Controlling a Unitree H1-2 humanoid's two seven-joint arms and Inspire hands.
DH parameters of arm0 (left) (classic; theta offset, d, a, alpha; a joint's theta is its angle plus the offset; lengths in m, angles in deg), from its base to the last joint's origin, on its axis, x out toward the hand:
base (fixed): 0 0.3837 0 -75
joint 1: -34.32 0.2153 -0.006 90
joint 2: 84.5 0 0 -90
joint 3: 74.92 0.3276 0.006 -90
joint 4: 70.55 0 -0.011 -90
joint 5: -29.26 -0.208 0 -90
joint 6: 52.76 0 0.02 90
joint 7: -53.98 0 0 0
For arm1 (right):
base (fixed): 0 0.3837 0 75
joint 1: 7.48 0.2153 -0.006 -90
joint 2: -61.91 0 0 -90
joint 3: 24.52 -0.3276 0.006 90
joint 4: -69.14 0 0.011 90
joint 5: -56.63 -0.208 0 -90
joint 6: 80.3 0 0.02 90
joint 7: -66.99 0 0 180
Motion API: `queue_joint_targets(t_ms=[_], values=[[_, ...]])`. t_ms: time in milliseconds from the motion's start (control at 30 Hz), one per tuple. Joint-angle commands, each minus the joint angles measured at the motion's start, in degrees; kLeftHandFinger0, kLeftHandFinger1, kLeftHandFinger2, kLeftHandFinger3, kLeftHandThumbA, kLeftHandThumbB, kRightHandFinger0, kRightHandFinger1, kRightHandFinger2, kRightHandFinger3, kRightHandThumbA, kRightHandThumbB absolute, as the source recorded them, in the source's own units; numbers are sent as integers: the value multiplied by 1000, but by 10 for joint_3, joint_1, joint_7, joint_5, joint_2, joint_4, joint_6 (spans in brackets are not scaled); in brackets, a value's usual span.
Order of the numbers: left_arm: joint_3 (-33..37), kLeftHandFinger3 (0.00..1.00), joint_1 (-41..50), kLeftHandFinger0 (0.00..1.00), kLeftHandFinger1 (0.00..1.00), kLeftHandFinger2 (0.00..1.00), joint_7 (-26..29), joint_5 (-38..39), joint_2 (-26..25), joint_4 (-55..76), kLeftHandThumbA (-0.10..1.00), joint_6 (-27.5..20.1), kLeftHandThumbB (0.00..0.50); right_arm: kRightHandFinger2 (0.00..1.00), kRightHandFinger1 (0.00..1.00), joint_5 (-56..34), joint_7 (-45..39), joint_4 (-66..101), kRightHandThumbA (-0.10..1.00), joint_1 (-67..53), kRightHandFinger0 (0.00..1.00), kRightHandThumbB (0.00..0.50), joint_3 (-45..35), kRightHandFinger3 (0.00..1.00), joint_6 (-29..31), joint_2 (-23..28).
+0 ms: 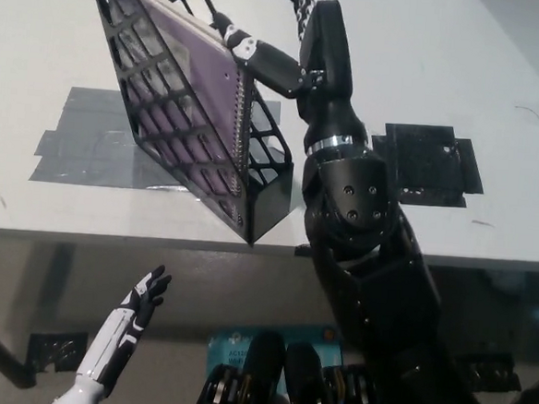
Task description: A person hands a notebook to the robot and the robot grabs it with its right hand and places it in the magazine stand kept in the centre of the desk infront of it.
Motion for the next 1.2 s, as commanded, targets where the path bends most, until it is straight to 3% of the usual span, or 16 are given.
queue_joint_targets(t_ms=[0,167,333,400,433,633,733,867,933,967,1000,1133,1167], values=[[-6,1000,-14,1000,1000,1000,0,-3,-8,16,1000,-15,500,1000,1000,39,-33,62,906,49,1000,391,-5,1000,-32,0],[-8,1000,-19,1000,1000,1000,-7,13,-4,14,1000,-15,500,1000,1000,63,-29,162,981,48,1000,368,-19,1000,-72,8],[-7,1000,-23,1000,1000,1000,-4,2,-6,16,1000,-10,500,1000,1000,66,-43,293,970,29,1000,397,-38,1000,-88,26],[-7,1000,-23,1000,1000,1000,-3,0,-6,16,1000,-10,500,1000,1000,63,-50,337,949,15,1000,374,-44,1000,-84,36],[-6,1000,-23,1000,1000,1000,-3,-1,-6,17,1000,-12,500,1000,1000,47,-66,379,925,-4,1000,328,-48,1000,-73,52],[-3,1000,-20,1000,1000,1000,1,-12,-5,12,1000,-16,500,1000,1000,-7,-107,486,912,-120,1000,321,-61,1000,-58,113],[-3,1000,-21,1000,1000,1000,0,-10,-2,9,1000,-16,500,1000,1000,-15,-122,493,903,-182,1000,295,-61,1000,-34,137],[1,1000,-10,1000,1000,1000,-3,-8,1,8,1000,-19,500,1000,1000,-20,-146,469,893,-277,1000,298,-62,1000,-7,167],[6,1000,-6,1000,1000,1000,-3,-13,2,8,1000,-21,500,1000,1000,-26,-158,437,896,-325,1000,267,-65,1000,10,182],[8,1000,-5,1000,1000,1000,-3,-14,2,8,1000,-21,500,1000,1000,-29,-162,426,877,-340,1000,220,-66,1000,16,186],[9,1000,-3,1000,1000,1000,-3,-15,1,9,1000,-21,500,1000,1000,-30,-165,416,884,-352,1000,245,-68,1000,21,188],[12,1000,3,1000,1000,1000,-4,-14,2,9,1000,-20,500,1000,1000,-25,-178,345,938,-408,1000,205,-71,1000,66,193],[14,1000,5,1000,1000,1000,-6,-15,1,10,1000,-19,500,1000,1000,-25,-177,323,941,-428,1000,172,-71,1000,76,188]])
